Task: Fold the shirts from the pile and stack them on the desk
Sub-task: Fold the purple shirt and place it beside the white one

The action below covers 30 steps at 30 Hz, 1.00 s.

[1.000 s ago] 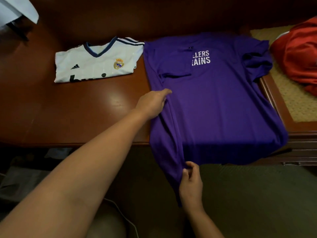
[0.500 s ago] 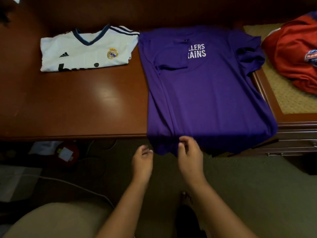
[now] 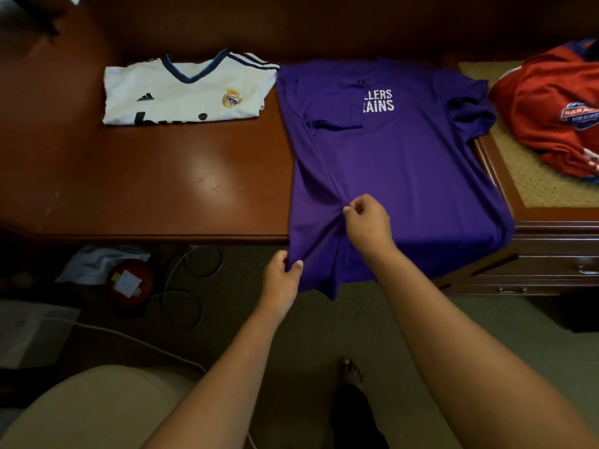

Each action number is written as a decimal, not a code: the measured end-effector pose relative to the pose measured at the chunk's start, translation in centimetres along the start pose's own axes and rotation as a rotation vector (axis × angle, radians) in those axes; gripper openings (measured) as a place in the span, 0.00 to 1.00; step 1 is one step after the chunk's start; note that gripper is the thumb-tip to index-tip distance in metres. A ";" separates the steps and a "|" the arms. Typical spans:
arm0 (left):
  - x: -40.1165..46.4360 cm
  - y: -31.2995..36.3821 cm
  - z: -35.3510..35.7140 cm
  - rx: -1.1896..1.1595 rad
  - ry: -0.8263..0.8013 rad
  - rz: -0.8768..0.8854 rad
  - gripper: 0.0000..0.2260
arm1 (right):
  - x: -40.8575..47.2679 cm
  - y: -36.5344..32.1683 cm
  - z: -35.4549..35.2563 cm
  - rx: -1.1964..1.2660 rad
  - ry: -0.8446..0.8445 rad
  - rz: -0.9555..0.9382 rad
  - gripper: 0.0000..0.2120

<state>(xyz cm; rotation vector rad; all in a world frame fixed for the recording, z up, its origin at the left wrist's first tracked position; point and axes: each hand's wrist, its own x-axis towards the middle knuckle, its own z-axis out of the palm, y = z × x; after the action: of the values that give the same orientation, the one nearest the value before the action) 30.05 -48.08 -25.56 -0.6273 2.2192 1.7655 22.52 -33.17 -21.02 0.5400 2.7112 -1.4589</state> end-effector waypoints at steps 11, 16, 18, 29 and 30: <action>-0.5 -1.5 0.3 0.156 -0.032 -0.055 0.03 | -0.8 2.6 -0.9 0.107 -0.120 0.121 0.17; -0.9 -1.3 -0.3 0.216 -0.055 -0.164 0.03 | -1.9 3.3 -1.9 -0.160 -0.108 0.011 0.16; -1.1 -0.1 -0.7 0.223 -0.047 -0.131 0.06 | -2.1 2.7 -2.3 -0.180 -0.115 0.002 0.15; 2.7 9.2 -0.8 0.236 0.003 0.020 0.04 | 3.2 -3.1 -5.5 -0.155 -0.140 0.047 0.11; 3.5 9.9 -0.6 0.255 0.005 0.014 0.03 | 4.4 -3.7 -5.5 -0.146 -0.144 0.052 0.11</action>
<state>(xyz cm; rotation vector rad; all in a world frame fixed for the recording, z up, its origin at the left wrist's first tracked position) 22.42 -47.55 -18.38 -0.5603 2.4036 1.4531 18.03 -29.22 -15.71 0.4752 2.6431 -1.2255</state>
